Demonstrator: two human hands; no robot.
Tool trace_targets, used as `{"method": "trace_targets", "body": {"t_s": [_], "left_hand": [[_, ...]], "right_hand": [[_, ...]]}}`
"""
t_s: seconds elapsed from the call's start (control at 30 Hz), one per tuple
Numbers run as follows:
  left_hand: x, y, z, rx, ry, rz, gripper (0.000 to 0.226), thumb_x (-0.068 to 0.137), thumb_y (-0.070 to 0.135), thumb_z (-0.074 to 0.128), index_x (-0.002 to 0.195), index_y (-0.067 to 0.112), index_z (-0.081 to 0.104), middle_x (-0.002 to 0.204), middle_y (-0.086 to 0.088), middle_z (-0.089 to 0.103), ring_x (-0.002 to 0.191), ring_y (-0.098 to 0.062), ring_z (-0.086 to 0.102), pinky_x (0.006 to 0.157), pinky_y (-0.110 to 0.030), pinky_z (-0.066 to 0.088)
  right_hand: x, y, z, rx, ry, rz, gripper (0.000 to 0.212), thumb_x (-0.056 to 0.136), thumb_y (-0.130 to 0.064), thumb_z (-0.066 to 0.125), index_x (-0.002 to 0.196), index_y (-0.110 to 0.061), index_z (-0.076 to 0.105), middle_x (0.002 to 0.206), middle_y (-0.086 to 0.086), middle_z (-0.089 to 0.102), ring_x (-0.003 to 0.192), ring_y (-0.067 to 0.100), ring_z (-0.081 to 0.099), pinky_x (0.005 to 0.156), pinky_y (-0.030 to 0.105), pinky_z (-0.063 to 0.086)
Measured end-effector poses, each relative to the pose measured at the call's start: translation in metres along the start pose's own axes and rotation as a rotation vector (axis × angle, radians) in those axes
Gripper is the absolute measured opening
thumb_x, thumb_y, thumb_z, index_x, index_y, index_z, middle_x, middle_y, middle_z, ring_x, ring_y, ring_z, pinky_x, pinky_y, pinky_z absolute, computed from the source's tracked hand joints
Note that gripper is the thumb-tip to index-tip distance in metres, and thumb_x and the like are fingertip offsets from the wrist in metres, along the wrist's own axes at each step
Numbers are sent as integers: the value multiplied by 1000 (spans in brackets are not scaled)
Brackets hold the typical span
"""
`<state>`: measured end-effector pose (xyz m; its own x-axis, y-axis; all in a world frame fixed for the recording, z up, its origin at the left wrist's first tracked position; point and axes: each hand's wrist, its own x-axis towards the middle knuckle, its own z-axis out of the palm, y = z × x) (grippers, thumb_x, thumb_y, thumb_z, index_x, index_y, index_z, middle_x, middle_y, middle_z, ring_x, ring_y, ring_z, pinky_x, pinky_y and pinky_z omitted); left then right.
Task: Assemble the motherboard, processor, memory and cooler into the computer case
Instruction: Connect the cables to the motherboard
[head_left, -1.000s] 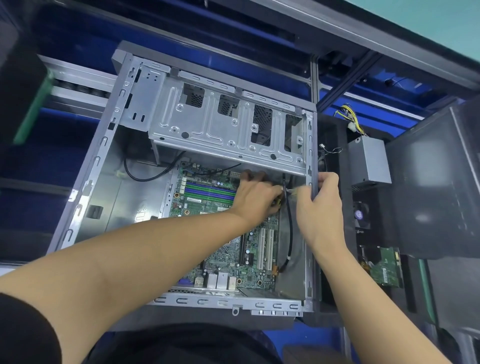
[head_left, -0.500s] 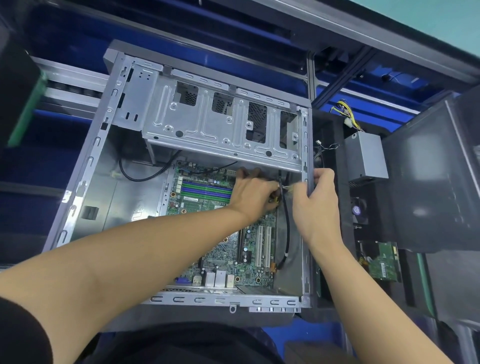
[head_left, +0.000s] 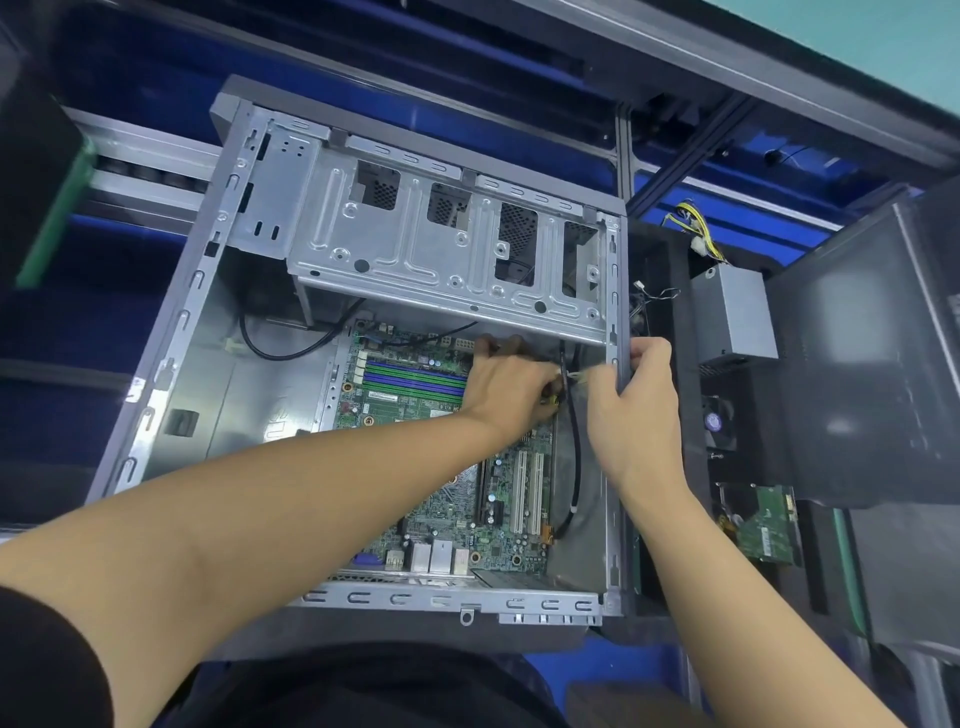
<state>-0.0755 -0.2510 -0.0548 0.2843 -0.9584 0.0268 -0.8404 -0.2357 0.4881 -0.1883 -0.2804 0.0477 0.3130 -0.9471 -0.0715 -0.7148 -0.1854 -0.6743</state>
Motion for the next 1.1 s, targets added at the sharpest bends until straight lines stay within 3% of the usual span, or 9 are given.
{"method": "trace_targets", "body": {"t_s": [0.2, 0.3, 0.43, 0.6, 0.73, 0.87, 1.1], "left_hand": [[2, 0, 0, -9, -23, -24, 17, 77, 45, 65, 70, 33, 55, 64, 13, 57, 98, -19, 54, 83, -38, 17], [3, 1, -1, -18, -28, -40, 25, 76, 46, 67, 64, 33, 48, 55, 16, 39, 93, -19, 55, 81, -38, 17], [0, -1, 3, 2, -10, -8, 18, 77, 45, 66, 71, 33, 55, 57, 13, 49, 83, -19, 56, 81, -36, 18], [5, 1, 3, -62, -47, -90, 33, 76, 42, 69, 56, 31, 45, 51, 17, 40, 73, -16, 40, 86, -38, 19], [8, 4, 3, -24, -93, -102, 38, 75, 42, 67, 53, 30, 39, 53, 19, 34, 79, -15, 37, 84, -40, 18], [9, 1, 2, -24, -113, -76, 37, 72, 42, 70, 54, 30, 39, 54, 20, 32, 92, -16, 48, 82, -38, 18], [8, 2, -2, -21, -97, -53, 28, 71, 39, 67, 58, 29, 45, 53, 15, 38, 97, -18, 53, 73, -36, 11]], "right_hand": [[0, 0, 0, -13, 4, 9, 13, 93, -25, 48, 105, -28, 43, 92, -14, 57, 76, 0, 55, 59, 23, 36], [0, 0, 0, -27, 4, 9, 13, 93, -25, 47, 104, -28, 43, 93, -13, 57, 77, 3, 55, 59, 24, 36], [0, 0, 0, -34, 7, 10, 13, 93, -25, 47, 105, -27, 43, 94, -13, 57, 78, 4, 55, 60, 24, 37], [0, 0, 0, -29, 6, 9, 13, 94, -25, 47, 106, -26, 43, 93, -12, 57, 77, 5, 55, 59, 25, 36], [0, 0, 0, -24, 2, 5, 15, 94, -25, 48, 109, -24, 43, 96, -10, 57, 80, 6, 55, 62, 25, 39], [0, 0, 0, -28, -4, 2, 16, 93, -27, 46, 109, -25, 43, 100, -5, 58, 82, 10, 57, 63, 30, 39], [0, 0, 0, -32, 9, -8, 15, 91, -28, 46, 106, -25, 44, 95, -10, 58, 79, 3, 55, 61, 24, 38]]}}
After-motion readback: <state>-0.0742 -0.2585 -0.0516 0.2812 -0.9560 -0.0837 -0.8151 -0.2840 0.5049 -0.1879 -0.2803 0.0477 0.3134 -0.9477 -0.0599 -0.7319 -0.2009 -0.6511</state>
